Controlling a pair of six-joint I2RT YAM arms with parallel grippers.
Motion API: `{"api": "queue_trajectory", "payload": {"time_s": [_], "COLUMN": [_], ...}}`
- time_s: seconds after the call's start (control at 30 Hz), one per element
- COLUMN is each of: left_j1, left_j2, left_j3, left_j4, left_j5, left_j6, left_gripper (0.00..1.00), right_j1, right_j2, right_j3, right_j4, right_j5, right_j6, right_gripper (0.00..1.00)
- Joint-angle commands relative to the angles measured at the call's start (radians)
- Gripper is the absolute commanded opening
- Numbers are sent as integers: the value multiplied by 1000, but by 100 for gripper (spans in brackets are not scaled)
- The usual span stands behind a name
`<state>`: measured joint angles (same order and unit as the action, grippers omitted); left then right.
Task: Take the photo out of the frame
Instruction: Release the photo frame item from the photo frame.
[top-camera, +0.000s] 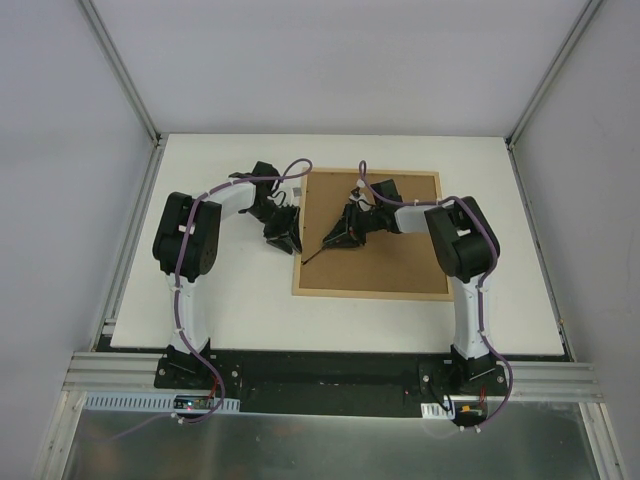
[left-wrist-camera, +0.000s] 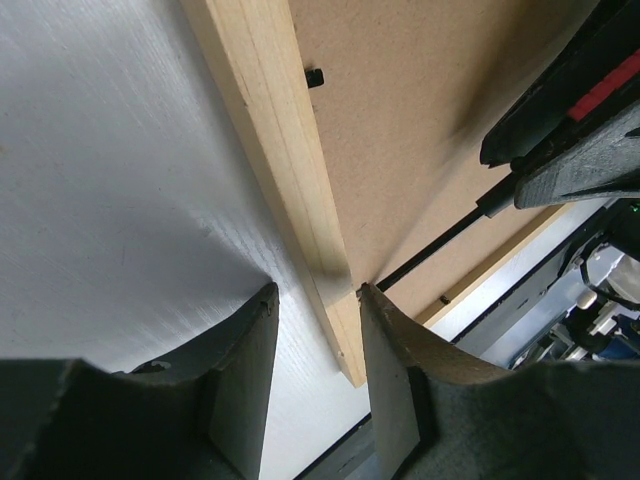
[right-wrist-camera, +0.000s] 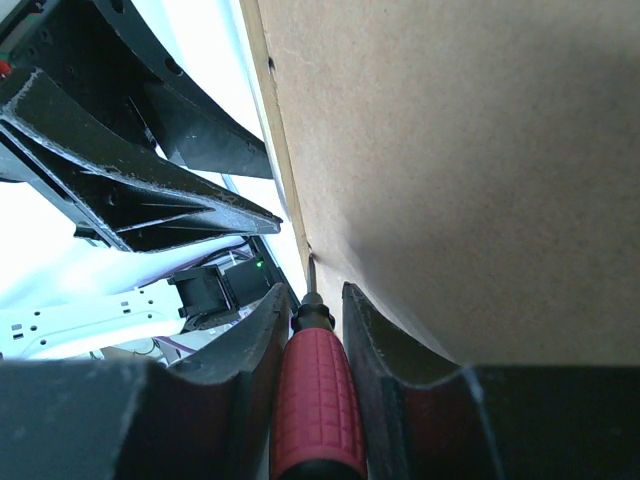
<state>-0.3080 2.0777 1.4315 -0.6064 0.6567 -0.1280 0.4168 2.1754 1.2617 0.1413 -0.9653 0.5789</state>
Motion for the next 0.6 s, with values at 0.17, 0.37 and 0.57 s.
{"api": "queue_trajectory", "payload": {"time_s": [0.17,0.37,0.57], "left_j1": [-31,-33,-39], "left_j2": [38,45,53], "left_j3": [10,14,17], "left_j4": [-6,-6,-6], "left_j5": [-23,-29,-31], "left_j6": [-4,-7,-9], "left_gripper": [37,33,28], "right_j1": [-4,-30,-23], "right_j2": [-68,-81,-71], "right_j3": [8,11,22], "right_j4": [-9,-11,-5], "right_j5": [16,19,25], "right_j6": [-36,-42,-42], "right_gripper": [1,1,1]}}
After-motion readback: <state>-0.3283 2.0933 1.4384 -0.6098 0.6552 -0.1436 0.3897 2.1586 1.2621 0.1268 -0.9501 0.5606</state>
